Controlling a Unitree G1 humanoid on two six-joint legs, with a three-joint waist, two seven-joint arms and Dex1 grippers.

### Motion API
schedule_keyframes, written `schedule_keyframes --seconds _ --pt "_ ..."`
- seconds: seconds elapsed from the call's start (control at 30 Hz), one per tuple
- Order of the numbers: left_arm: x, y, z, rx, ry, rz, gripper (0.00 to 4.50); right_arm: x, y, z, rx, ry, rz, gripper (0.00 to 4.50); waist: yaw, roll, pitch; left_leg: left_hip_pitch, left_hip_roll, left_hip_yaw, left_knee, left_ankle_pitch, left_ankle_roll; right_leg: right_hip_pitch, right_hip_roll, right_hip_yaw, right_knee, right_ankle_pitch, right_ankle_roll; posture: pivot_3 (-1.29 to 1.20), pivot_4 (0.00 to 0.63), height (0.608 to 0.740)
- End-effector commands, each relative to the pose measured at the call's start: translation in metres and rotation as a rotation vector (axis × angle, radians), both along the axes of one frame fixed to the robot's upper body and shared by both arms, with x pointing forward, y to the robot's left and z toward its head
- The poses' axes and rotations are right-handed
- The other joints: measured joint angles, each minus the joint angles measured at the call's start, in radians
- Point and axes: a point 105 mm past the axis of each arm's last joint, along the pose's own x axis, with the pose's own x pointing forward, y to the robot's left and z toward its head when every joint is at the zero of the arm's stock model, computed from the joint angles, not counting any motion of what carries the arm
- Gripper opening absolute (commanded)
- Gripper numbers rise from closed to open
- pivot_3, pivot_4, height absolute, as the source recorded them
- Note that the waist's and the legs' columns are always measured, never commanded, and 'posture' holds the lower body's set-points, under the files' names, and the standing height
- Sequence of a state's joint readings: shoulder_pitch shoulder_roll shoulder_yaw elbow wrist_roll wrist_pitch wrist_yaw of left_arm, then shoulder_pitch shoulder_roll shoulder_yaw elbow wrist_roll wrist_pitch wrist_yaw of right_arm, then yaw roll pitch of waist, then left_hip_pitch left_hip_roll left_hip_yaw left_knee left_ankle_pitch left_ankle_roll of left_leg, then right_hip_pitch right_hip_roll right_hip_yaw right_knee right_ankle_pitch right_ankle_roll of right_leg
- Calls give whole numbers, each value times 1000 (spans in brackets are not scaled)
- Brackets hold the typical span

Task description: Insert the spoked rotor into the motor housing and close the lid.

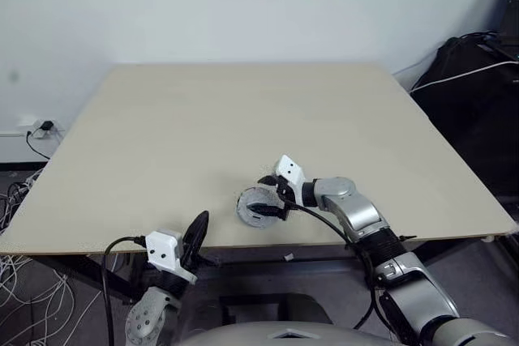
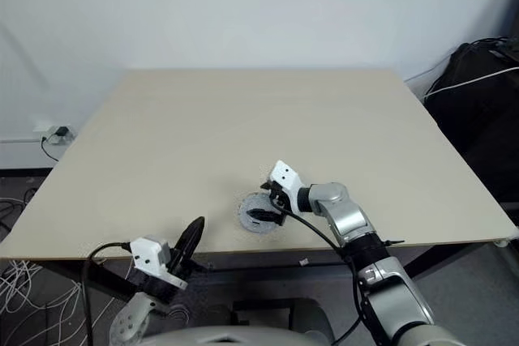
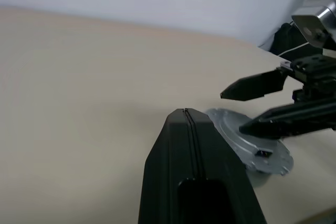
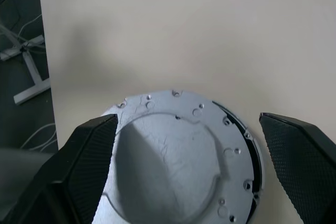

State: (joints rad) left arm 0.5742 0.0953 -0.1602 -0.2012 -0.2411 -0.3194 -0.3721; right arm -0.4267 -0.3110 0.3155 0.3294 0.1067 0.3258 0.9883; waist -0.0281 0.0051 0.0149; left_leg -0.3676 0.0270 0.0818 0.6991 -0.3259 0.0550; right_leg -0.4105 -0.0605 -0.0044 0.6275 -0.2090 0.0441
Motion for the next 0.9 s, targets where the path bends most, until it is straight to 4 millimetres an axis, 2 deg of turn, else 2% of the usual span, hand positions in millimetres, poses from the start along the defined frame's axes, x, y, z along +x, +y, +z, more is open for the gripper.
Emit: schedule_keyframes --seconds 0.03,0.27,0.7,0.9 --pt "-1 -6 8 -3 -57 -7 0 -3 4 14 15 -74 73 4472 1 0 0 0 0 0 0 0 0 0 0 0 0 0 0 0 0 740" --pt "1 2 2 -2 -54 4 0 -11 2 8 -29 -107 133 4472 -1 0 0 2 0 0 0 0 0 0 0 0 0 0 0 0 0 740" --pt "4 3 6 -1 -66 14 0 -11 5 -1 -58 -124 141 4472 1 0 0 1 1 0 0 0 0 0 0 0 0 0 0 0 0 740" --pt "2 5 8 3 -67 22 0 -6 -1 -5 -70 -103 111 4472 1 0 0 2 1 0 0 0 0 0 0 0 0 0 0 0 0 740"
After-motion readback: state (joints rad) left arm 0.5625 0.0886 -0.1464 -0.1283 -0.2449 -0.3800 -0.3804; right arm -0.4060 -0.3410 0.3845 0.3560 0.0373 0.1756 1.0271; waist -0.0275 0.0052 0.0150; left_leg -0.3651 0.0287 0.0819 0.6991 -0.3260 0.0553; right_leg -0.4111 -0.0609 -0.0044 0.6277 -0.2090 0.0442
